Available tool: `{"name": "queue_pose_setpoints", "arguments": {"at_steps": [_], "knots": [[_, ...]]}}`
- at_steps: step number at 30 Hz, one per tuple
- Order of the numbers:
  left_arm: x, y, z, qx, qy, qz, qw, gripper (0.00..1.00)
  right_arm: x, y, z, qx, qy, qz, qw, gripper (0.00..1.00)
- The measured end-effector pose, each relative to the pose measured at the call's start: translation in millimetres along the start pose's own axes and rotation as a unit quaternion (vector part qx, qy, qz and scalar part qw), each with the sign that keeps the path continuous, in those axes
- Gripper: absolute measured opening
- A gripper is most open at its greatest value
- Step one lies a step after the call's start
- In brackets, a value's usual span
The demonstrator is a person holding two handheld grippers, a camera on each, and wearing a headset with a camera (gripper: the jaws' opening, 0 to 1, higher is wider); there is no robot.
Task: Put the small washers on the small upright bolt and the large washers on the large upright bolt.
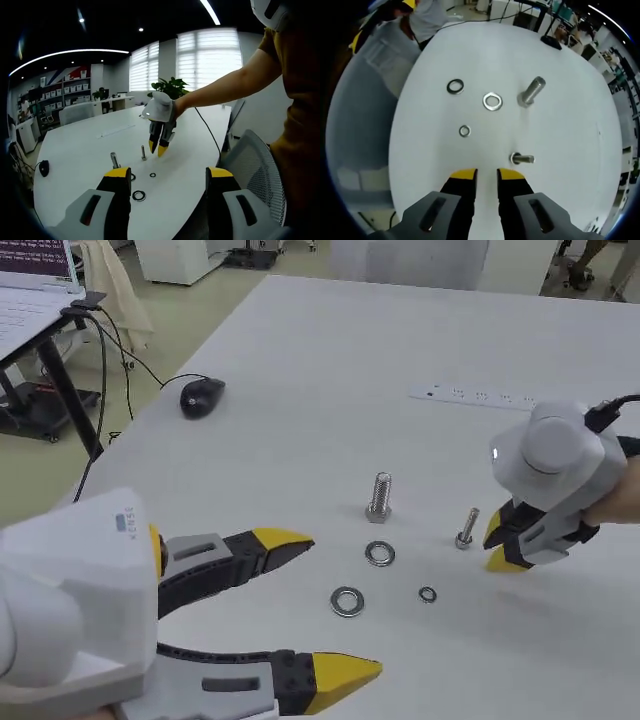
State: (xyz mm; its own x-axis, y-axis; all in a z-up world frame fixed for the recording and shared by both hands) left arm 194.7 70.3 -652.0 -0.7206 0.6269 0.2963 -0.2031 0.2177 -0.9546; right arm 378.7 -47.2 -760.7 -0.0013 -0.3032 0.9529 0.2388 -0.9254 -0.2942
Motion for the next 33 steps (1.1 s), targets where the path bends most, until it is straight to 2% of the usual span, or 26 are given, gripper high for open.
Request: {"name": "queue_pose_setpoints", "arguments": {"at_steps": [8,16,26,33], "knots": [[12.3,-3.1,5.4,-0.007,-0.009,0.005,0.9999,0.60,-6.3,-21.3,-18.0,0.018,-0.009,0.008,0.9998,0.17],[26.0,-2.0,3.7,-0.006,-0.027,0.007,0.9996,0.60,-19.3,-36.4,-20.6,0.032,-0.022,0.011,0.9992,0.17],[32.9,-1.0,2.5,-0.002,-0.043,0.011,0.9990,0.60,-40.1,-37.0,-22.7,0.041,-0.036,-0.003,0.9985,0.20],[35.2,0.9,-1.7,0.002,-0.053,0.010,0.9985,0.60,-47.2,-36.5,-22.3,0.042,-0.037,-0.007,0.9984,0.21]]}}
Point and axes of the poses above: the centre of the closed fingertips' face, and the gripper's own axes: x roughly backward along the fingers, z roughly to its right, y roughly out of its underside, the point moved 3 cm from there along x, roughly backward along the fingers, and after that the axes turned 3 degrees about -x, right-handed, at the moved point
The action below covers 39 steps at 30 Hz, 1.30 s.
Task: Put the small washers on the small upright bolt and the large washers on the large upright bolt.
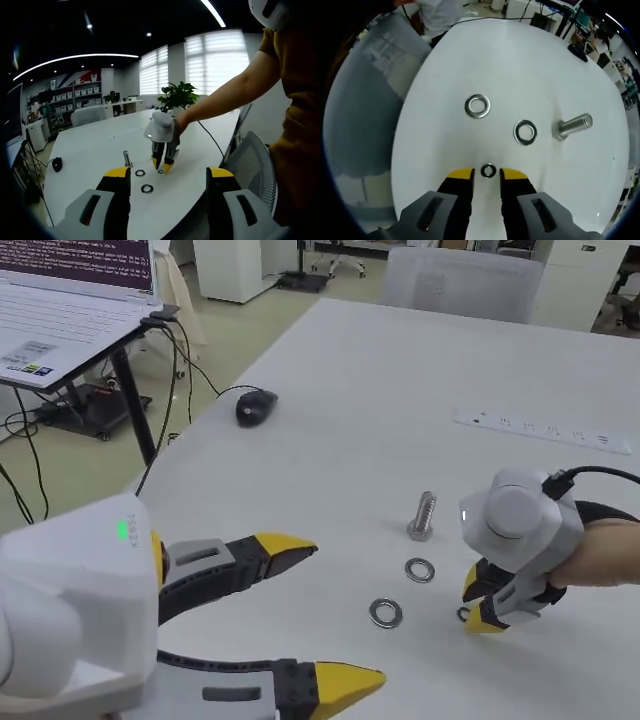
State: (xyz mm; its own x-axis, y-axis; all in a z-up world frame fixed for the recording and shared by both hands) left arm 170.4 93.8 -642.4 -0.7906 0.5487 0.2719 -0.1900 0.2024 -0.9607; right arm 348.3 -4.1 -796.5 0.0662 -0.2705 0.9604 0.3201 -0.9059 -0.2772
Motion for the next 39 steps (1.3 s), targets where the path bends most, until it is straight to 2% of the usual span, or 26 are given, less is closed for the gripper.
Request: {"name": "queue_pose_setpoints", "arguments": {"at_steps": [5,15,17,19,25,28,33,39], "knots": [[-2.5,-0.6,-1.2,0.000,-0.004,0.001,1.0000,0.60,-1.1,1.9,-3.0,-0.005,-0.016,0.000,0.9999,0.20],[-4.8,0.7,-3.1,0.004,-0.005,0.002,1.0000,0.60,-0.8,1.7,-3.4,0.006,-0.014,-0.004,0.9999,0.20],[-4.6,0.4,-3.8,0.005,-0.006,0.004,1.0000,0.60,-0.8,2.2,-2.9,0.006,-0.013,-0.003,0.9999,0.17],[-4.3,0.5,-4.6,0.005,-0.008,0.004,0.9999,0.60,-0.7,2.8,-3.0,0.022,-0.009,-0.006,0.9997,0.14],[-4.7,1.3,-4.2,0.004,-0.006,0.001,1.0000,0.60,-1.4,1.6,-3.7,0.024,-0.007,-0.014,0.9996,0.13],[-5.2,0.7,-3.7,0.004,-0.004,0.002,1.0000,0.60,-1.1,1.5,-3.2,0.020,-0.004,-0.015,0.9997,0.13],[-6.1,1.1,-2.6,0.002,0.000,-0.001,1.0000,0.60,0.2,4.1,-1.1,-0.007,-0.004,0.001,1.0000,0.12],[-8.2,2.5,-1.3,0.002,0.005,-0.004,1.0000,0.60,6.7,10.1,-2.1,-0.014,0.000,0.000,0.9999,0.12]]}}
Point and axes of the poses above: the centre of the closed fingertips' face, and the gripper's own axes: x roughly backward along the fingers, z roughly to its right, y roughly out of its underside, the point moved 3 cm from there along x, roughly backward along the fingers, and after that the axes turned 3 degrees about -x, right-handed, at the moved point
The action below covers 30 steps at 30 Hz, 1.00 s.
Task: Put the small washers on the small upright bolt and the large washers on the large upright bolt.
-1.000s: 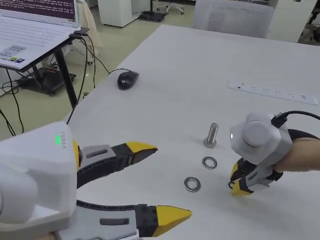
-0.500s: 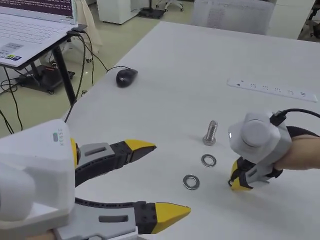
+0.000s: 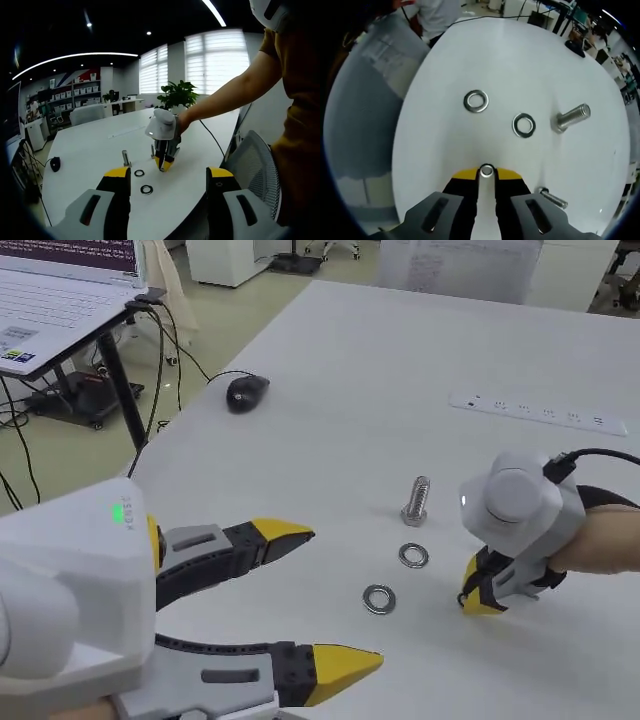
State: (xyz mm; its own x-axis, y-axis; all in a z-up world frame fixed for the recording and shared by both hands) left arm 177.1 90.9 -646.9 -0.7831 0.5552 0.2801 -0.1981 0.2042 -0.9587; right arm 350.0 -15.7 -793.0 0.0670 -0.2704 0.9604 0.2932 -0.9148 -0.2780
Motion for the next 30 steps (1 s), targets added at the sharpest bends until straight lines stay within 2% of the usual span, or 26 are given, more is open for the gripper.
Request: {"name": "queue_pose_setpoints", "arguments": {"at_steps": [9,16,21,30], "knots": [[-8.4,-1.4,1.1,-0.004,0.013,-0.001,0.9999,0.60,28.2,17.1,12.2,-0.030,0.021,0.014,0.9992,0.12],[-15.2,-1.6,2.6,-0.004,0.024,0.000,0.9997,0.60,49.1,33.7,25.6,-0.053,0.046,0.012,0.9974,0.12],[-19.2,-1.4,2.9,-0.006,0.033,-0.003,0.9994,0.60,62.3,35.2,34.2,-0.057,0.061,0.010,0.9965,0.12],[-21.0,-1.8,-1.2,-0.007,0.038,-0.004,0.9992,0.60,72.8,30.4,48.1,-0.056,0.075,0.008,0.9956,0.12]]}}
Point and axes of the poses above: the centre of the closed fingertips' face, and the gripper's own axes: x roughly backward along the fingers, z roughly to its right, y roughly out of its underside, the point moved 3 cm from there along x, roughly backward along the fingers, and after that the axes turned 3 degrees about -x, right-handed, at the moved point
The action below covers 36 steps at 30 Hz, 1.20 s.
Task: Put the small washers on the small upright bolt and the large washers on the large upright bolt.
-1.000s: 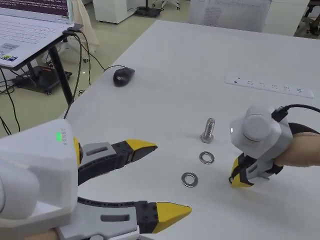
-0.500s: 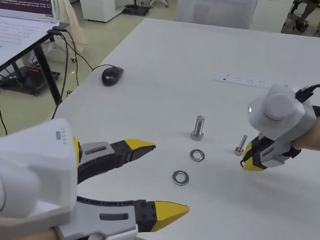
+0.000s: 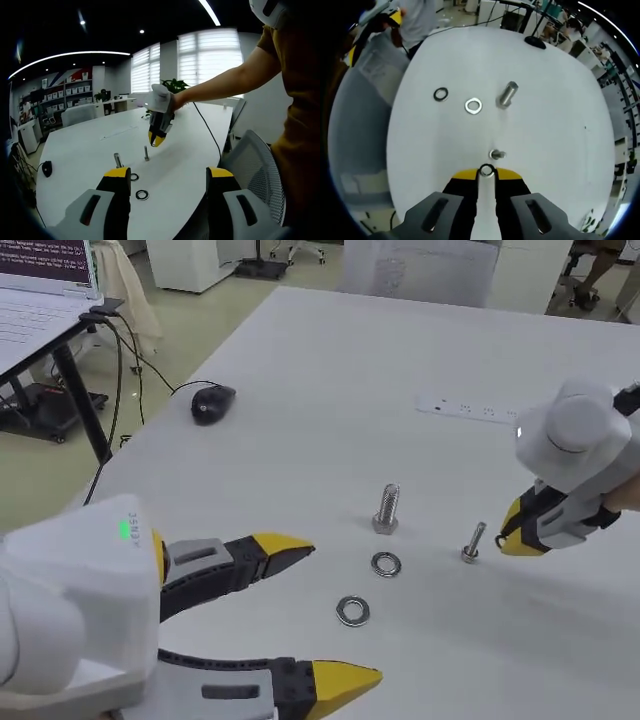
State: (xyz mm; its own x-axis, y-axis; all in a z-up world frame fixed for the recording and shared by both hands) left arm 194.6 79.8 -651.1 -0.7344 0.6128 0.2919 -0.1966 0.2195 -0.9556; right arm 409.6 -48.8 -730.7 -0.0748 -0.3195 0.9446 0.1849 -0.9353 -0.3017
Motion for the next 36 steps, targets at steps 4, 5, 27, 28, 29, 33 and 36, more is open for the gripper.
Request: {"name": "queue_pose_setpoints", "arguments": {"at_steps": [4,5,27,28,29,33,36], "knots": [[0.3,-0.5,-2.6,0.001,-0.001,-0.001,1.0000,0.60,1.7,-5.3,6.2,0.004,0.006,0.002,1.0000,0.12],[0.3,-0.7,-3.1,0.001,-0.001,0.000,1.0000,0.60,2.0,-6.4,7.8,0.004,0.006,0.003,1.0000,0.12],[-1.7,2.1,-11.8,0.012,-0.011,0.000,0.9999,0.60,-11.7,-17.5,21.2,0.031,-0.005,-0.010,0.9994,0.12],[-1.8,2.1,-11.9,0.012,-0.011,0.001,0.9999,0.60,-12.8,-17.0,20.9,0.031,-0.007,-0.012,0.9994,0.12],[-1.9,2.3,-12.2,0.013,-0.012,0.001,0.9998,0.60,-13.6,-16.3,21.4,0.033,-0.006,-0.014,0.9993,0.12],[-2.0,3.5,-13.0,0.015,-0.014,0.001,0.9998,0.60,-17.0,-14.2,21.8,0.037,-0.007,-0.018,0.9991,0.12],[-2.4,4.9,-12.8,0.017,-0.014,-0.001,0.9998,0.60,-21.4,-12.8,20.9,0.041,-0.008,-0.022,0.9989,0.12]]}}
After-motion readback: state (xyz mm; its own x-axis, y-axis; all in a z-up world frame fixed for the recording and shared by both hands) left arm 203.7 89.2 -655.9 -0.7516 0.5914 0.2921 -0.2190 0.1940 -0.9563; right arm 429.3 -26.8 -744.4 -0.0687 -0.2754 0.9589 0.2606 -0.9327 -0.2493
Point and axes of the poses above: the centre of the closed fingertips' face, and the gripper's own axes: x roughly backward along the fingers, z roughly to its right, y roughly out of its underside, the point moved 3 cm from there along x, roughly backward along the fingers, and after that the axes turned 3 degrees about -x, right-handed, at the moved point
